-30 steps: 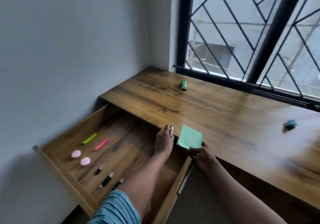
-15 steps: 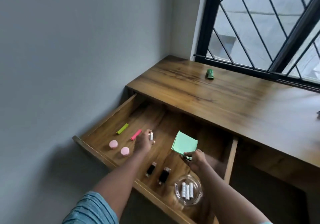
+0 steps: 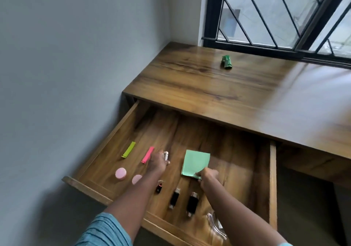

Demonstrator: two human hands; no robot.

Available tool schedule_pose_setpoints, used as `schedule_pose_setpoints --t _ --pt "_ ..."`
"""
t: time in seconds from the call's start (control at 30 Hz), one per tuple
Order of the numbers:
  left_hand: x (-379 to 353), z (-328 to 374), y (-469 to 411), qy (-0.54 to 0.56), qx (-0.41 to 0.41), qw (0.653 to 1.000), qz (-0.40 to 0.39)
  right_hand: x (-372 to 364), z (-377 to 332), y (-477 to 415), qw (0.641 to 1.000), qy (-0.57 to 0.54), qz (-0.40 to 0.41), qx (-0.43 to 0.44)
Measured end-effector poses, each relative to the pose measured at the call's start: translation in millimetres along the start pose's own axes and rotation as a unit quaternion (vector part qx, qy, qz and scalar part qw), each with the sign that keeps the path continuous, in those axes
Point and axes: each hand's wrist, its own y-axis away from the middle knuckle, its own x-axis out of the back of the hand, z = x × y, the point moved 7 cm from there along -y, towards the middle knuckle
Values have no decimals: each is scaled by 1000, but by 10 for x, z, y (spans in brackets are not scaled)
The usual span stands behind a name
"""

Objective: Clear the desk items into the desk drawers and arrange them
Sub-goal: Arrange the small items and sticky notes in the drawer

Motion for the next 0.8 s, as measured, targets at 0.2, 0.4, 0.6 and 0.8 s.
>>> schedule_pose_setpoints --t 0.2,0.4,0.6,0.8 --pt "-110 38 -143 -78 -14 997 -20 -19 -136 154 988 134 54 49" --pt "-164 20 -195 -94 -28 994 -40 -84 -182 316 978 164 90 96" --pt "-175 15 -186 -103 -53 992 -52 -55 -130 394 977 162 110 90" --pt "35 9 3 -70 -95 993 -25 101 -111 588 968 185 136 97"
